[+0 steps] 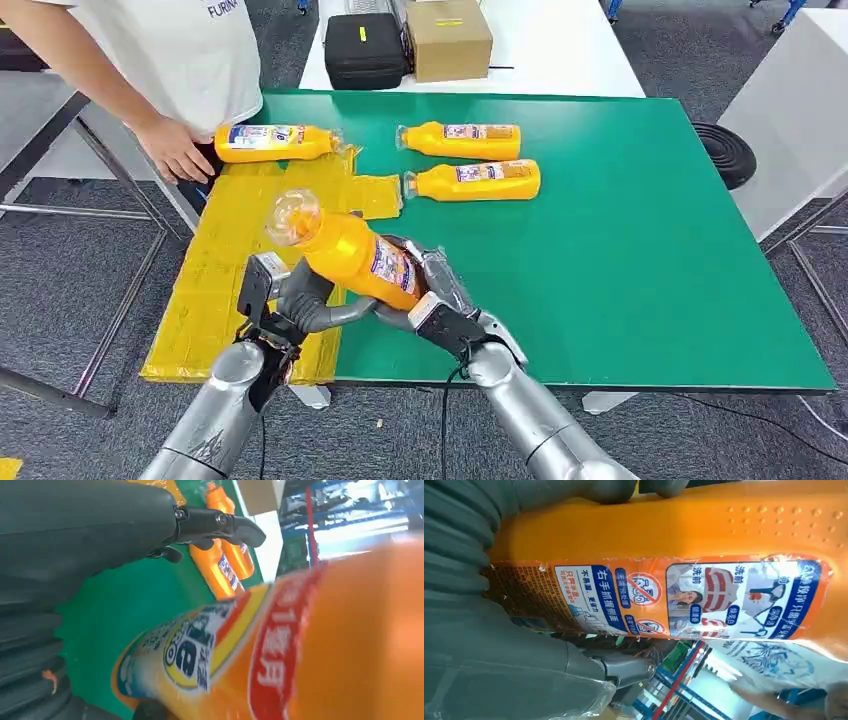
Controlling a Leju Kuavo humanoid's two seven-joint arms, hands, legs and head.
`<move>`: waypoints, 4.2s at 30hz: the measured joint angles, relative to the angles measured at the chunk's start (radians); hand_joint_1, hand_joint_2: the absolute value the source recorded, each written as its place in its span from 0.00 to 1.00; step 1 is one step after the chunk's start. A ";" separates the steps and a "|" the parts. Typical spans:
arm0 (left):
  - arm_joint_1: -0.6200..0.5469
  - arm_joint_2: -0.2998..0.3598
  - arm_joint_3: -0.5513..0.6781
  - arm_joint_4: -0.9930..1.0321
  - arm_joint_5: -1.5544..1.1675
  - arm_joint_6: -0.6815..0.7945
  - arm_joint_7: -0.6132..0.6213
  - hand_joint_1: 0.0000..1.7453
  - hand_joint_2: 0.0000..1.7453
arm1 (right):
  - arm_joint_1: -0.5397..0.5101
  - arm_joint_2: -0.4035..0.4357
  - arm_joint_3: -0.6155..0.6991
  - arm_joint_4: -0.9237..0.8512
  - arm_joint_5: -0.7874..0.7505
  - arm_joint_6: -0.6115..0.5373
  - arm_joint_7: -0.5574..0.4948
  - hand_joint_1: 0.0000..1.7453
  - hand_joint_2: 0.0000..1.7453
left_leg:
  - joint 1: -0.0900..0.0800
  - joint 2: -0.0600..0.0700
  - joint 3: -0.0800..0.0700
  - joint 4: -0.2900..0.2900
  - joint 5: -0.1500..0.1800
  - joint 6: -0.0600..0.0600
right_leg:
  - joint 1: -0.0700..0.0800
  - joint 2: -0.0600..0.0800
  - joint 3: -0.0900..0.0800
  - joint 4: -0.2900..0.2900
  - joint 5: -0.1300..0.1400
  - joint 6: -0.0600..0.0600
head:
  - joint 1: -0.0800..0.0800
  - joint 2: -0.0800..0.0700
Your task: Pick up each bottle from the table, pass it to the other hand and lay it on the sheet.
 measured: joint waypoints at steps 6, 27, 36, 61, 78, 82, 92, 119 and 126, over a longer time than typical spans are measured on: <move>-0.005 -0.012 0.015 0.041 0.108 -0.027 0.001 0.00 1.00 | -0.020 0.003 0.026 0.030 -0.024 0.011 0.000 1.00 1.00 | 0.000 0.000 0.000 0.000 0.000 0.000 | 0.000 0.000 0.000 0.000 0.000 0.000 | 0.000 0.000; 0.009 0.000 0.050 0.019 0.305 -0.067 -0.028 0.00 1.00 | -0.022 -0.014 0.042 0.088 -0.089 -0.006 0.002 1.00 1.00 | 0.000 0.001 0.000 0.000 0.000 0.000 | 0.000 0.000 -0.001 0.000 0.000 0.000 | 0.000 0.000; 0.009 0.010 0.077 -0.029 0.314 -0.055 -0.045 0.00 1.00 | 0.004 -0.032 0.033 0.088 -0.090 -0.006 0.001 1.00 1.00 | 0.000 0.000 -0.001 0.000 0.000 0.000 | 0.000 0.000 -0.001 0.000 0.000 0.000 | 0.000 0.000; 0.022 0.037 0.041 -0.058 0.141 -0.152 -0.079 0.00 1.00 | 0.013 -0.054 -0.025 0.027 -0.116 -0.016 0.000 1.00 1.00 | 0.000 0.000 -0.001 0.000 0.000 0.000 | 0.000 0.000 -0.001 0.000 0.000 0.000 | 0.000 0.000; 0.013 0.029 0.038 -0.052 0.117 -0.234 -0.076 0.00 1.00 | 0.019 -0.046 -0.047 0.039 -0.044 -0.006 0.000 1.00 1.00 | 0.000 0.000 -0.001 0.000 0.000 0.000 | 0.000 0.000 -0.001 0.000 0.000 0.000 | 0.000 0.000; -0.001 0.016 0.024 -0.052 0.114 -0.242 -0.032 0.00 1.00 | 0.019 -0.024 -0.035 0.062 -0.024 -0.005 0.000 1.00 1.00 | 0.000 0.000 -0.001 0.000 0.000 0.000 | 0.000 0.000 -0.001 0.000 0.000 0.000 | 0.000 0.000; -0.045 0.000 -0.018 0.004 0.144 -0.265 0.002 0.00 1.00 | 0.007 0.001 -0.016 0.110 -0.042 0.003 0.000 1.00 1.00 | 0.000 0.000 -0.001 0.000 0.000 0.000 | 0.000 0.000 -0.001 0.000 0.000 0.000 | 0.000 0.000; -0.063 0.000 -0.079 0.026 0.057 -0.142 -0.041 1.00 1.00 | 0.005 0.002 -0.012 0.133 -0.049 0.018 0.000 1.00 1.00 | 0.000 0.000 -0.001 0.000 0.000 0.000 | 0.000 0.000 -0.001 0.000 0.000 0.000 | 0.000 0.000; -0.062 0.000 -0.079 0.022 0.061 -0.149 -0.047 1.00 1.00 | 0.000 0.002 -0.002 0.143 -0.040 0.006 -0.001 1.00 1.00 | 0.000 0.000 -0.001 0.000 0.000 0.000 | 0.000 0.000 -0.001 0.000 0.000 0.000 | 0.000 0.000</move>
